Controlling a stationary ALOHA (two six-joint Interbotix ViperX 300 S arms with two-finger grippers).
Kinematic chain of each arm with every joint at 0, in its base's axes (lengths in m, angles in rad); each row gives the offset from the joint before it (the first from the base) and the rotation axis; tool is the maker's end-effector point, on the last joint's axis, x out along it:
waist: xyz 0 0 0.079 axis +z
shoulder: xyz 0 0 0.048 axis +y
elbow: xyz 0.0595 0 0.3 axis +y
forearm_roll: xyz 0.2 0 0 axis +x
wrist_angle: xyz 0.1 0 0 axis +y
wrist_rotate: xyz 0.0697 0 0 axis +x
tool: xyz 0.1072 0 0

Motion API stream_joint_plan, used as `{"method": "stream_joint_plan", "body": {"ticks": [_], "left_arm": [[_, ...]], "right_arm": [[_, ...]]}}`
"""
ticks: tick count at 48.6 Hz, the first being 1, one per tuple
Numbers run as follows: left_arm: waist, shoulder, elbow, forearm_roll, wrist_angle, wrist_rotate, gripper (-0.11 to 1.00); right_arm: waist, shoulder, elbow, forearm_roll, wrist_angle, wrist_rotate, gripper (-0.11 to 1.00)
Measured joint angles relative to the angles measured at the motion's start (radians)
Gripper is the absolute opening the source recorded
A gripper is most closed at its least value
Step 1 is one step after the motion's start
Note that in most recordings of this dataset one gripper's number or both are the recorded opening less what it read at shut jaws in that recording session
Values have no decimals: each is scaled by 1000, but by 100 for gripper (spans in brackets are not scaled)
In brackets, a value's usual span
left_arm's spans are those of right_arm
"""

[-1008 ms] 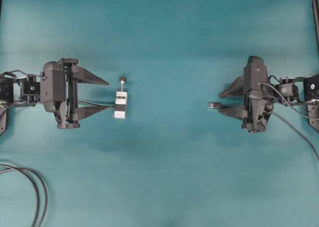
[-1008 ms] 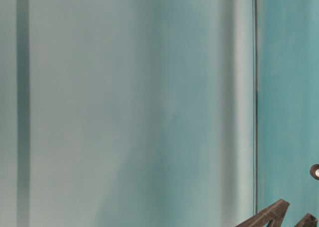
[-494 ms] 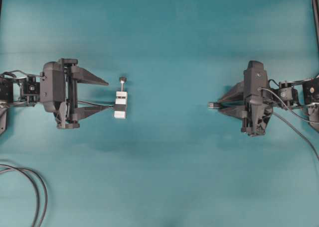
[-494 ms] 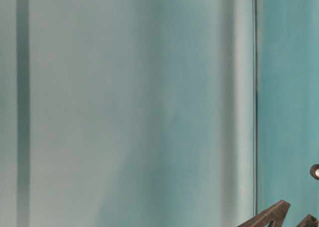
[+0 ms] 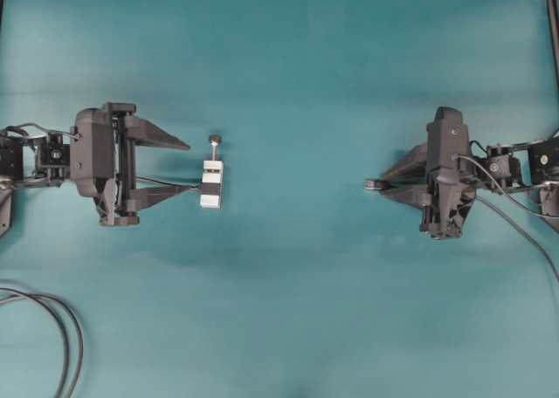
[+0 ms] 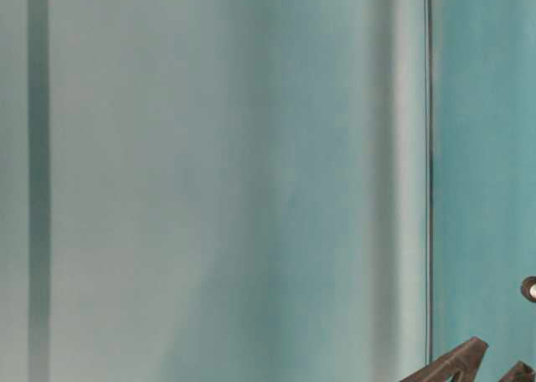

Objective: Insert the USB cable into the female connector supported by the left arm.
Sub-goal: 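Close the left gripper on the clamp and right gripper on the USB plug, then lift the USB plug with the right gripper and move it leftward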

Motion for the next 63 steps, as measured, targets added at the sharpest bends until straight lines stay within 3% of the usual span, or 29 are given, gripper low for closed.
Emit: {"method": "stream_joint_plan", "body": {"ticks": [14,38,63], "left_arm": [[0,3,12,0,12,0,83],[0,40,23,0,11,0,83],[0,150,49,0,-164,2,83]], "right_arm": [[6,2,-3,0,2,-5,22],[26,2,-21,-3,8,-9,21],[8,-97,-126,-3,236,-52,21]]}}
